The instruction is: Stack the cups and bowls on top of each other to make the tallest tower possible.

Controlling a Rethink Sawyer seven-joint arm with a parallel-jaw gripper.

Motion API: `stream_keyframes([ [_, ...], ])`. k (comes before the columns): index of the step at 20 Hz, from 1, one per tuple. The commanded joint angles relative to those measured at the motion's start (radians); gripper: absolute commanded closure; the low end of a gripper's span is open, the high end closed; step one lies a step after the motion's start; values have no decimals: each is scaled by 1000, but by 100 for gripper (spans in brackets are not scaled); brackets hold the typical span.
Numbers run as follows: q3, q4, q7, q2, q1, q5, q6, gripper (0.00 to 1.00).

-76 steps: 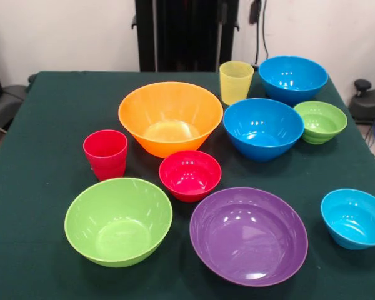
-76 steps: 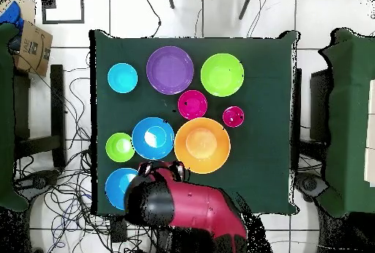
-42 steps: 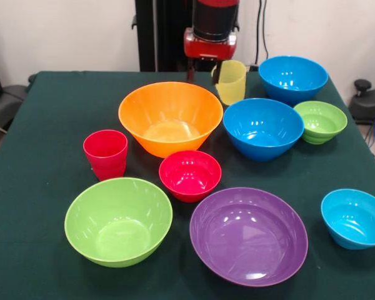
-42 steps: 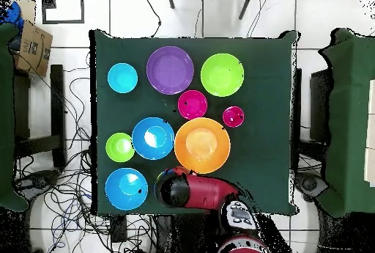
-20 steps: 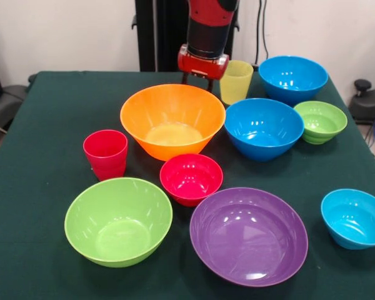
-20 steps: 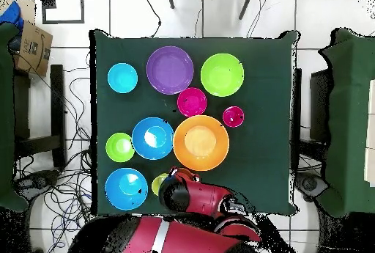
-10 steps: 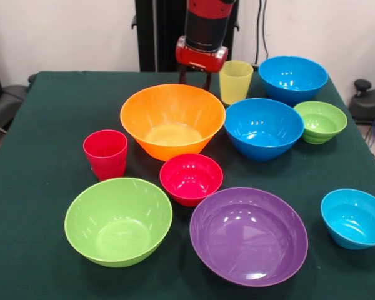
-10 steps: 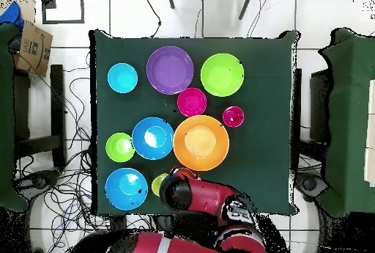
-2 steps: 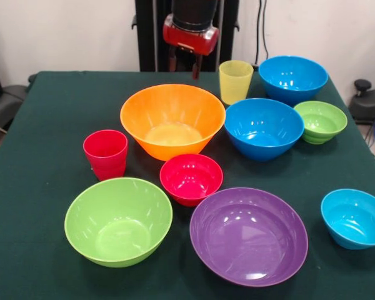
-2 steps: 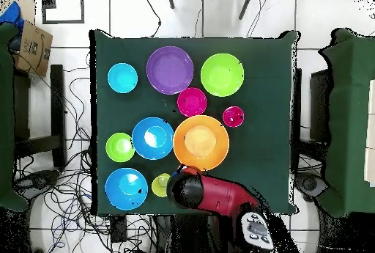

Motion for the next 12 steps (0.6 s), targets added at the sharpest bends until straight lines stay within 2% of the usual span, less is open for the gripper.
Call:
stream_keyframes([
  [1,83,-30,112,-36,15,35,71,0],
  [3,77,-29,127,-26,27,32,36,0],
  [6,39,-4,214,1,68,53,-106,0],
  [9,2,0,275,32,100,94,-171,0],
  [12,-75,-13,346,81,162,164,-224,0],
])
